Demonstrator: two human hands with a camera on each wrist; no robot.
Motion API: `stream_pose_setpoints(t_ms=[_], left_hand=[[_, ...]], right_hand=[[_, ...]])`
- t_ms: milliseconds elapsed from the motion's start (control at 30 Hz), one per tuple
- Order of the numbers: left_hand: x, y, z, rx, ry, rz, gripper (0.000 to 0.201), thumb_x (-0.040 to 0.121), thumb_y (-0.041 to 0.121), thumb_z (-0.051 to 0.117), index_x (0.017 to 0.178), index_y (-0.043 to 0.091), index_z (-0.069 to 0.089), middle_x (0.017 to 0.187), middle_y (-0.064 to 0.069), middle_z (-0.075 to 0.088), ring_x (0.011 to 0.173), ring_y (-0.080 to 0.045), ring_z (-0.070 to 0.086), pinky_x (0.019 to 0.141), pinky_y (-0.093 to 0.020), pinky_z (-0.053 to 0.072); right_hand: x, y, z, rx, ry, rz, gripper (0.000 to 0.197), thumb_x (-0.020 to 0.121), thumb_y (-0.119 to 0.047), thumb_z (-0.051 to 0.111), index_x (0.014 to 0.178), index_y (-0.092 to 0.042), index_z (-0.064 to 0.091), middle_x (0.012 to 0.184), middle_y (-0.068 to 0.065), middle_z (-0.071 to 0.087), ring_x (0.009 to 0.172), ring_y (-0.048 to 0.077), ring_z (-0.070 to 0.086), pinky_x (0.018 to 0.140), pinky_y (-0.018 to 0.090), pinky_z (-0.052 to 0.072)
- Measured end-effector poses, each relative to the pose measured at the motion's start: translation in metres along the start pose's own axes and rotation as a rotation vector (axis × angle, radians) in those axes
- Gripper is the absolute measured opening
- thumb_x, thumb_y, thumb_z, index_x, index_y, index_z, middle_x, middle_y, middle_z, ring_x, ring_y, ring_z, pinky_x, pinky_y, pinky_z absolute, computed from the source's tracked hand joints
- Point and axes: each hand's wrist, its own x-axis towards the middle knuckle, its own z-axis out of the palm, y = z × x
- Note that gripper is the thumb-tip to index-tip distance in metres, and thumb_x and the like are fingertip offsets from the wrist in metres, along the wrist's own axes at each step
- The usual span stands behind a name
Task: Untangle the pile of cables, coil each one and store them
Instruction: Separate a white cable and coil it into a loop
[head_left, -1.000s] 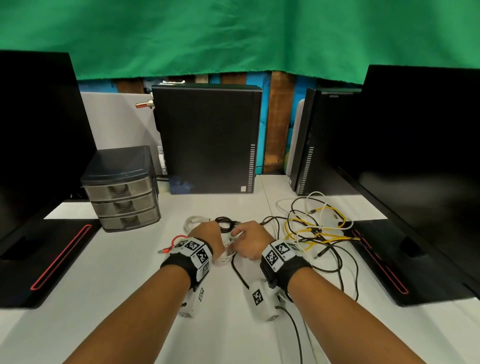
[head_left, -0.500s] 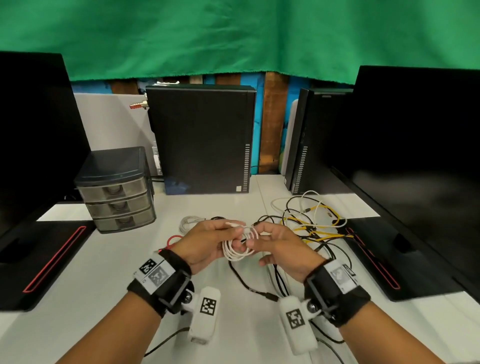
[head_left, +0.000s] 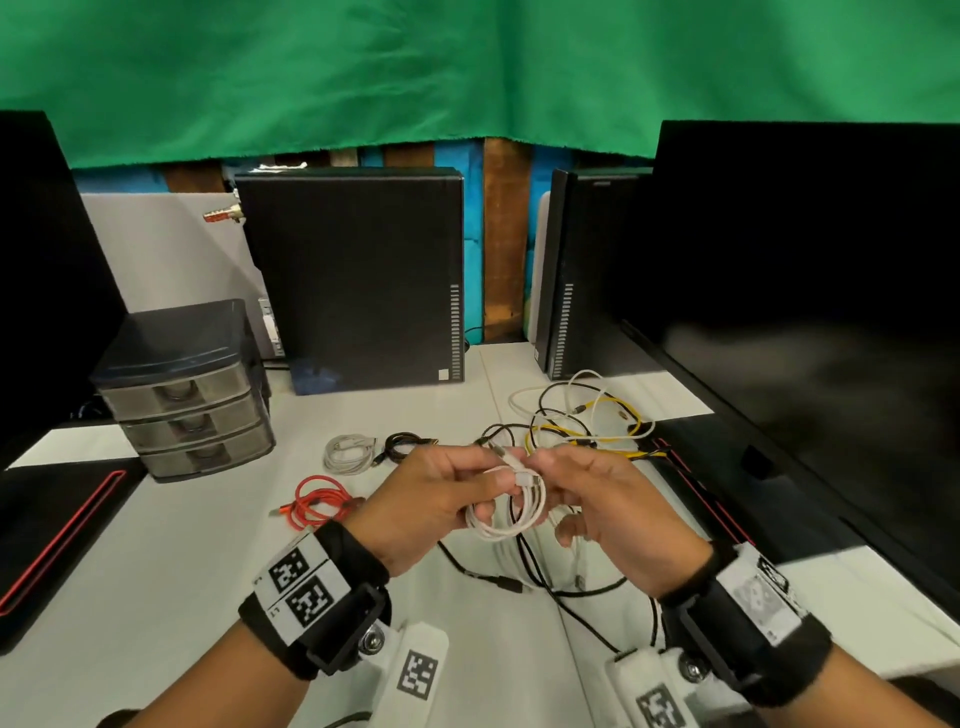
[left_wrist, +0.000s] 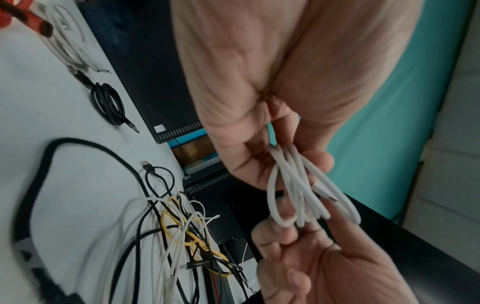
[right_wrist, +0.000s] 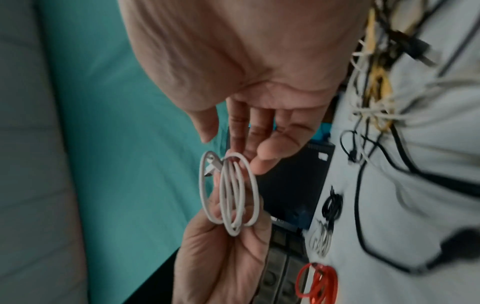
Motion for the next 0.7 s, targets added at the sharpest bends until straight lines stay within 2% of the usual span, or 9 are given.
stream_pose_setpoints(t_ms=[67,133,267,367,467,567,633,700], left_hand=[[0.000,-0.002,0.000,0.038,0.002,0.003,0.037,0.079,0.016,0.071,0.115,0.010,0.072,0.077,-0.004,0.066,0.054,-0.009,0.047,0.061,-0.020,0.048],[0.000,-0.003,-0.002,0.061,-0.013,0.011,0.041,0.079,0.013,0.076,0.119,0.011,0.068,0.083,-0.008,0.071,0.053,-0.011,0.048,0.059,-0.021,0.048],[-0.002,-0.002,-0.002,0.129,-0.090,0.004,0.036,0.077,0.007,0.081,0.108,0.006,0.063,0.081,-0.010,0.072,0.051,-0.013,0.054,0.053,-0.021,0.047],[0.000,-0.003,-0.004,-0.010,-0.088,0.006,0.023,0.080,0.008,0.079,0.100,0.009,0.069,0.081,-0.011,0.070,0.054,-0.013,0.053,0.055,-0.021,0.048],[0.003,-0.001,-0.008,-0.231,0.065,0.028,0.016,0.084,0.007,0.072,0.100,0.007,0.072,0.078,-0.006,0.066,0.050,-0.007,0.047,0.056,-0.019,0.049],[0.006,0.000,-0.010,-0.397,0.193,0.046,0.029,0.082,0.009,0.063,0.110,0.003,0.069,0.078,-0.004,0.063,0.053,-0.006,0.046,0.058,-0.018,0.050],[0.007,-0.002,-0.007,-0.321,0.289,0.053,0.024,0.085,0.005,0.064,0.108,0.003,0.070,0.077,-0.005,0.062,0.053,-0.007,0.046,0.060,-0.019,0.049],[0.006,-0.003,-0.001,-0.111,0.379,0.088,0.016,0.090,0.002,0.065,0.101,0.008,0.074,0.075,-0.009,0.062,0.053,-0.009,0.047,0.062,-0.023,0.046]], right_hand=[[0.000,-0.004,-0.003,-0.084,-0.030,-0.010,0.035,0.083,-0.035,0.068,0.104,-0.008,0.075,0.086,0.008,0.070,0.069,0.015,0.061,0.052,0.024,0.043],[0.000,-0.005,-0.005,-0.107,-0.074,0.019,0.030,0.081,-0.030,0.071,0.103,-0.011,0.075,0.085,0.005,0.071,0.068,0.013,0.061,0.053,0.024,0.043],[0.000,-0.003,-0.006,-0.108,-0.070,0.037,0.014,0.084,-0.018,0.074,0.096,-0.010,0.074,0.085,0.007,0.066,0.071,0.011,0.057,0.055,0.024,0.041],[0.002,-0.005,-0.005,0.051,-0.061,0.030,0.016,0.086,-0.021,0.070,0.094,-0.007,0.069,0.084,0.007,0.064,0.069,0.010,0.056,0.053,0.021,0.040],[0.005,-0.009,-0.006,0.229,0.041,0.005,0.010,0.086,-0.020,0.063,0.090,-0.011,0.064,0.082,0.005,0.065,0.068,0.011,0.052,0.051,0.020,0.039],[0.005,-0.009,-0.007,0.272,0.090,-0.036,0.007,0.086,-0.020,0.063,0.090,-0.014,0.061,0.077,0.003,0.063,0.067,0.011,0.050,0.054,0.021,0.038],[0.003,-0.009,-0.003,0.232,0.089,-0.066,0.006,0.086,-0.016,0.065,0.091,-0.013,0.063,0.077,0.005,0.064,0.066,0.012,0.051,0.055,0.022,0.039],[0.001,-0.008,0.003,0.078,0.107,-0.131,0.003,0.090,-0.006,0.066,0.092,-0.008,0.068,0.074,0.008,0.067,0.063,0.012,0.053,0.052,0.022,0.043]])
